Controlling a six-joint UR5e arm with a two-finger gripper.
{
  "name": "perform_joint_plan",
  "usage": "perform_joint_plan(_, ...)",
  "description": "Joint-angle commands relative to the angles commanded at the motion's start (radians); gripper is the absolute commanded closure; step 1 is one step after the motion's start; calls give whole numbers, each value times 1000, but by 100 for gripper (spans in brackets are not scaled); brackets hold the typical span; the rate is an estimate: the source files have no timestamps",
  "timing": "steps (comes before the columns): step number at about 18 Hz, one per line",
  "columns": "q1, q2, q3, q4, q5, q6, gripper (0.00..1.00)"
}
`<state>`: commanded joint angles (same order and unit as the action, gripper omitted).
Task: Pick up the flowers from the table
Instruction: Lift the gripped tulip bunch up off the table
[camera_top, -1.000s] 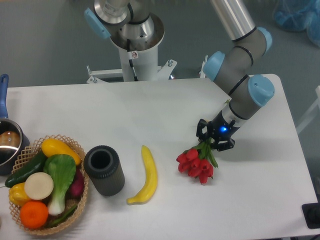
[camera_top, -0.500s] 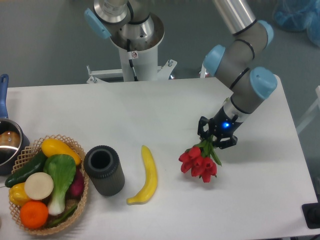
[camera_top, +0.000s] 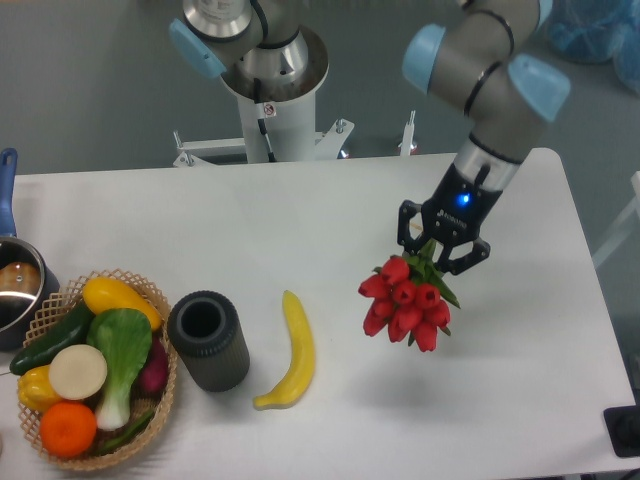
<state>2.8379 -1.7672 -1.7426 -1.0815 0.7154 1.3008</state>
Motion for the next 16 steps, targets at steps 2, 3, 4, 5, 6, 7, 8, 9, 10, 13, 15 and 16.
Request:
perform_joint_plan(2,3,11,30,3,-101,-60,62)
perform_joint_plan(3,3,12,52,5,-132,-84,62)
perform_joint_plan(4,2,12,64,8,-158,-90,62)
perform_joint_plan(5,0,14,64,23,-187,-87,62)
perform_joint_plan(6,-3,15,64,43,-232,-91,62)
perform_joint_plan(7,-2,12,66,57,-287,-94,62)
perform_joint_plan(8,-3,11,66,63,-345,-94,62)
perform_joint_plan(9,-3,9,66,63,-390,-94,62)
perform_joint_plan(10,-5,6,64,63,-421,-94,62)
perform_joint_plan(13,-11,0,54,64,-436,-92,62)
perform_joint_plan(15,-14,-1,46,66,-435,-86,62)
perform_joint_plan(16,-12,-1,49,64,-435,-92,62)
